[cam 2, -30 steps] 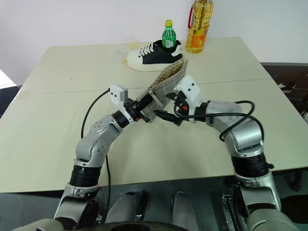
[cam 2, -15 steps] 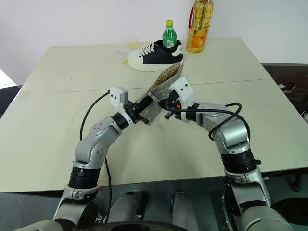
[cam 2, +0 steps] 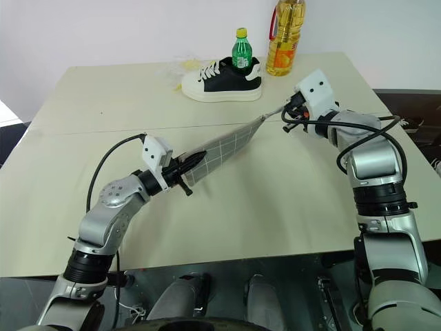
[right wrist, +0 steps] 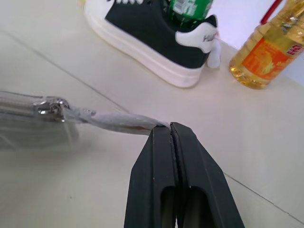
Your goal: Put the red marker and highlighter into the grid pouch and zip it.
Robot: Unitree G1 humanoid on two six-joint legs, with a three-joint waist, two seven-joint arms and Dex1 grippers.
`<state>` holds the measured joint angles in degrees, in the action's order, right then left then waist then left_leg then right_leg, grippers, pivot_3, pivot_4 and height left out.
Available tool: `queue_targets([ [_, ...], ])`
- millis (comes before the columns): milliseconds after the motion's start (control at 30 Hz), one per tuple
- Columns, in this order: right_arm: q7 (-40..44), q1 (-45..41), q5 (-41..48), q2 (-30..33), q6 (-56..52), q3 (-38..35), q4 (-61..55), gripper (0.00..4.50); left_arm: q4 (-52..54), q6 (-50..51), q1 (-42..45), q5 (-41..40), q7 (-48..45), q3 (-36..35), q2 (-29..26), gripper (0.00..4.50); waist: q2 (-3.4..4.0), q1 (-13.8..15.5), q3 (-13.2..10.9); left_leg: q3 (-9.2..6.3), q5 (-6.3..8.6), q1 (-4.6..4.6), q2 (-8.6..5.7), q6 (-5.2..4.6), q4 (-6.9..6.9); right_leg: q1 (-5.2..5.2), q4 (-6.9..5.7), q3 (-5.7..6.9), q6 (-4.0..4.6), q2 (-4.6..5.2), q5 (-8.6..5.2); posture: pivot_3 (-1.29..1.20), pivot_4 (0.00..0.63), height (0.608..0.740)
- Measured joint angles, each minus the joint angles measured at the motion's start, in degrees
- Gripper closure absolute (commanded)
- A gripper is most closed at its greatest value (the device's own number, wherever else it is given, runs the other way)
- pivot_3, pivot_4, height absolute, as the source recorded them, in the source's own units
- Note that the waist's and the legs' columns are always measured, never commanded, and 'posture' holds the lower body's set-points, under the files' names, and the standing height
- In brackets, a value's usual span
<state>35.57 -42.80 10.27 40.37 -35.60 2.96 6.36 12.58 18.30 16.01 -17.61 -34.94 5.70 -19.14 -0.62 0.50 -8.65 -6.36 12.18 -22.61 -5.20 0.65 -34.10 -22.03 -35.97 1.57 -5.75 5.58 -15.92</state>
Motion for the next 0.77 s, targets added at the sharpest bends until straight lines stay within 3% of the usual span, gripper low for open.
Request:
queue_targets([
  [100,5.53,2.75,1.16,3.3,-0.24,0.27,-3.02,3.17,1.38,0.3,-2.02,-0.71,-1.62,-0.24,-1.95,3.43,0.0,0.22,0.0,-0.01,0.01,-0.05,0.0,-0.01,-0.01,-0.01,0.02,0.0,0.0,0.01,0.0,0.0,0.15,0.738],
  [233,15.9,9.58,4.38,8.4,1.72,0.31,-10.52,1.15,4.32,3.05,-4.77,-2.08,-2.85,-0.51,-4.69,1.45,0.0,0.26,0.0,-0.05,0.02,-0.14,0.0,-0.04,-0.04,-0.01,0.11,0.02,0.0,0.01,0.0,0.0,0.15,0.738],
  [467,27.55,18.45,10.55,14.13,3.91,-4.1,-14.62,1.15,16.23,14.32,-20.05,-10.63,-4.33,-8.34,-13.18,1.45,0.09,-0.26,-0.04,0.02,0.04,-0.2,0.12,-0.07,-0.04,-0.17,0.12,-0.01,0.27,0.0,-0.08,0.0,0.15,0.738],
  [767,21.82,16.75,7.72,8.41,9.27,-5.56,-2.36,1.15,15.0,12.55,-29.09,-10.42,1.83,-20.48,-11.89,1.45,0.1,0.31,-0.04,0.06,0.05,-0.32,0.14,-0.06,-0.07,-0.03,0.63,0.04,0.53,0.01,0.01,0.0,0.15,0.738],
])
